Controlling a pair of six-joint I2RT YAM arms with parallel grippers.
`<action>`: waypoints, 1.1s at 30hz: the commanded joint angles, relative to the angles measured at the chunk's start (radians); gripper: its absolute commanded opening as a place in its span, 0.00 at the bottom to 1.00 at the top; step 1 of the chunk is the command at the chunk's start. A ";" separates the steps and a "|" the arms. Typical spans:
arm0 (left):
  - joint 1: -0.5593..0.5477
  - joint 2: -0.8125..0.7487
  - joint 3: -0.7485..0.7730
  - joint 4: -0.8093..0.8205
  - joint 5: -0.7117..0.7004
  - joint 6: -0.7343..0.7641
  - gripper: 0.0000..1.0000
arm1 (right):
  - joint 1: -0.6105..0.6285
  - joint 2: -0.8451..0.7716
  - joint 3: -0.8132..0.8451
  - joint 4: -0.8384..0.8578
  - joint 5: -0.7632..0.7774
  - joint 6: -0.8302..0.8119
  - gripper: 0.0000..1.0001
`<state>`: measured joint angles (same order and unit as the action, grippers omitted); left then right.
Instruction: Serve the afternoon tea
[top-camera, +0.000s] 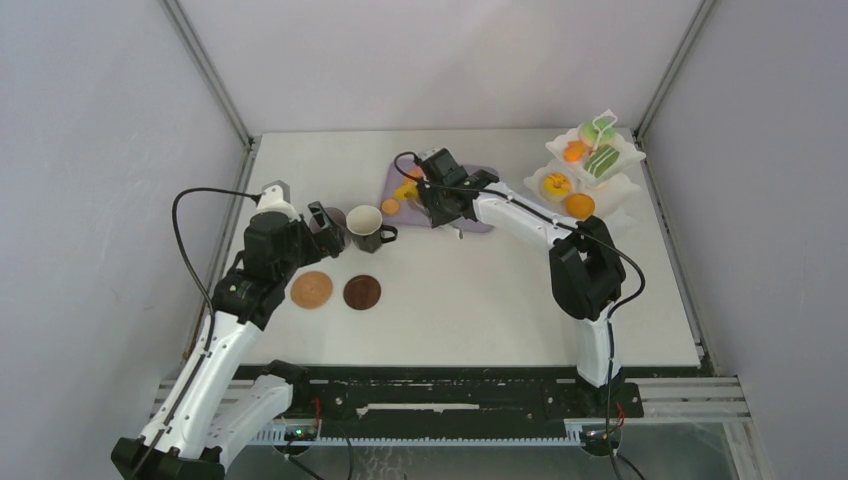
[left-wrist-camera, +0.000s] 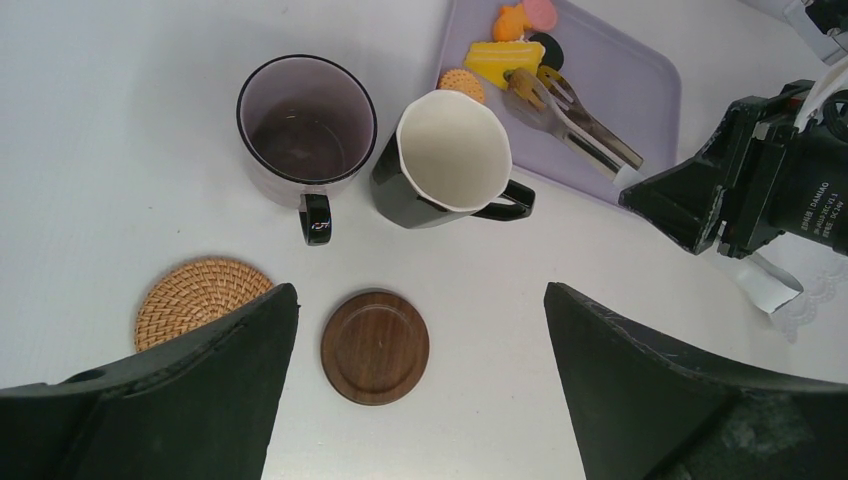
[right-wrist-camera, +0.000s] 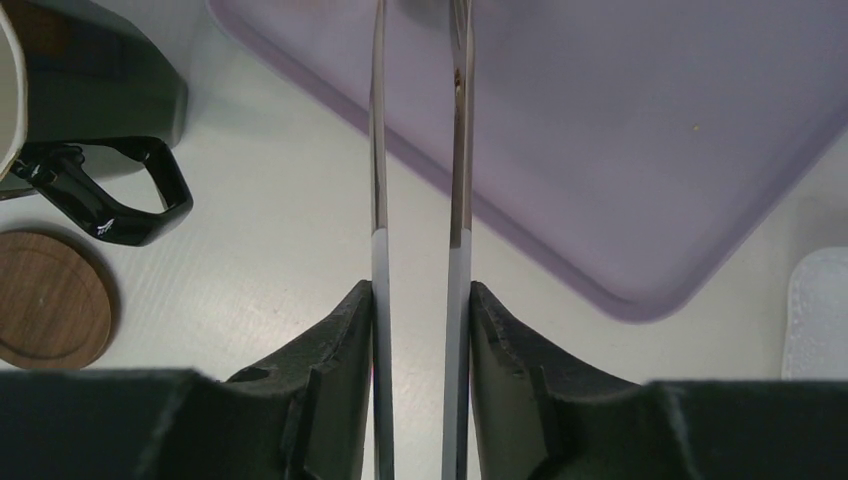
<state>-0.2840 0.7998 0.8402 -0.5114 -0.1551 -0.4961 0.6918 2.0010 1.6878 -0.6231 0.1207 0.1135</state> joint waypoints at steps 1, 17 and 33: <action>0.010 -0.011 0.046 0.032 0.001 0.008 0.97 | 0.016 -0.022 0.021 0.097 0.048 -0.012 0.38; 0.010 -0.017 0.045 0.033 0.010 0.015 0.97 | 0.025 -0.279 -0.169 0.104 0.059 0.041 0.00; 0.010 -0.012 0.038 0.062 0.060 0.007 0.97 | 0.042 -0.859 -0.603 -0.120 0.098 0.273 0.00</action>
<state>-0.2810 0.7979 0.8402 -0.5022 -0.1234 -0.4961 0.7265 1.2850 1.1545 -0.6781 0.1768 0.2710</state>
